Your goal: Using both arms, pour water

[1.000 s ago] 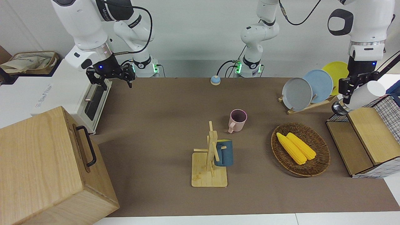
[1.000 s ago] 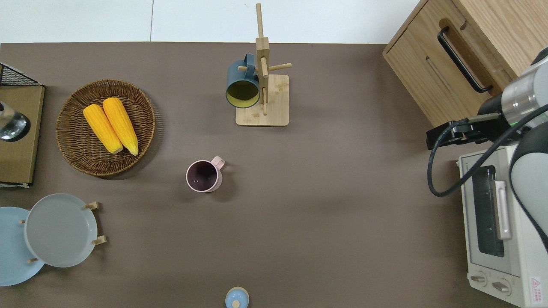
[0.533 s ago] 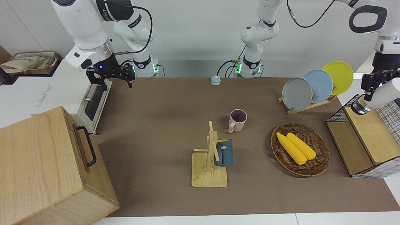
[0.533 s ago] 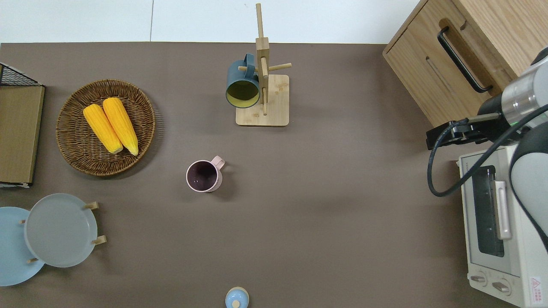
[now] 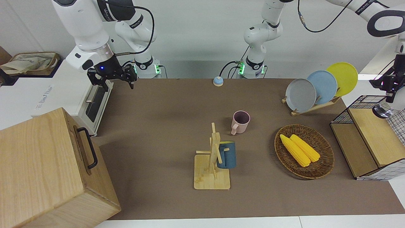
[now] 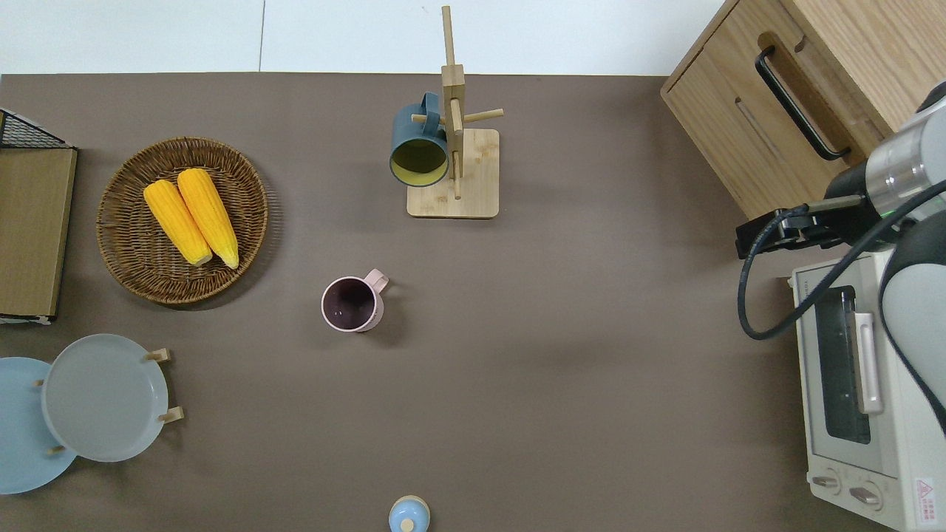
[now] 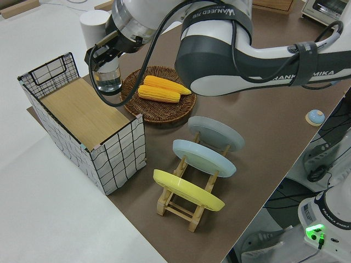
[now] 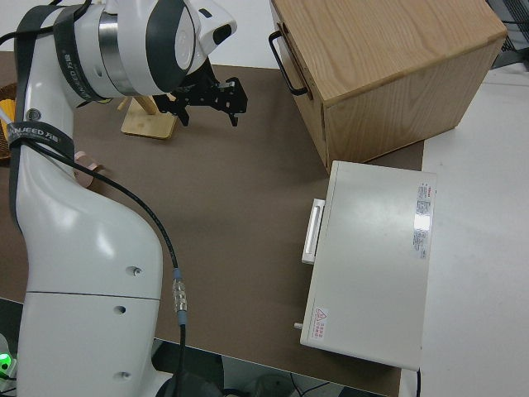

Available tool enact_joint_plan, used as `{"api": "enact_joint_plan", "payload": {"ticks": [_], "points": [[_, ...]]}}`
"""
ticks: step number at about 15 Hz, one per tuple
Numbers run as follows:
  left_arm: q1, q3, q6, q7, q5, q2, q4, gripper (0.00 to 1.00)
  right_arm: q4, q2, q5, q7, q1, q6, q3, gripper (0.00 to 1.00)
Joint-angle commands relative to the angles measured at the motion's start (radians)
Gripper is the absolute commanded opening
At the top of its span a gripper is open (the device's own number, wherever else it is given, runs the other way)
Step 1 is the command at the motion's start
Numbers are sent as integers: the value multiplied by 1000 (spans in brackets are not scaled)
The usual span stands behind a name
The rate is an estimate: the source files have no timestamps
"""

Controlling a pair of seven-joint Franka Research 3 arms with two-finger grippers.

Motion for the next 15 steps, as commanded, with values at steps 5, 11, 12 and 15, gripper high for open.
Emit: {"api": "enact_joint_plan", "payload": {"ticks": [5,11,12,15], "points": [[71,2,46,283,-239,126,76,0,-8,-13,24,-10,-20,2,9,992],[74,-1,105,300,-246,178,89,0,-8,-13,24,-10,-20,2,9,992],[74,-1,106,298,-246,183,90,0,-8,-13,24,-10,-20,2,9,992],[75,-1,108,301,-252,197,90,0,-8,-13,24,-10,-18,2,9,992]]}}
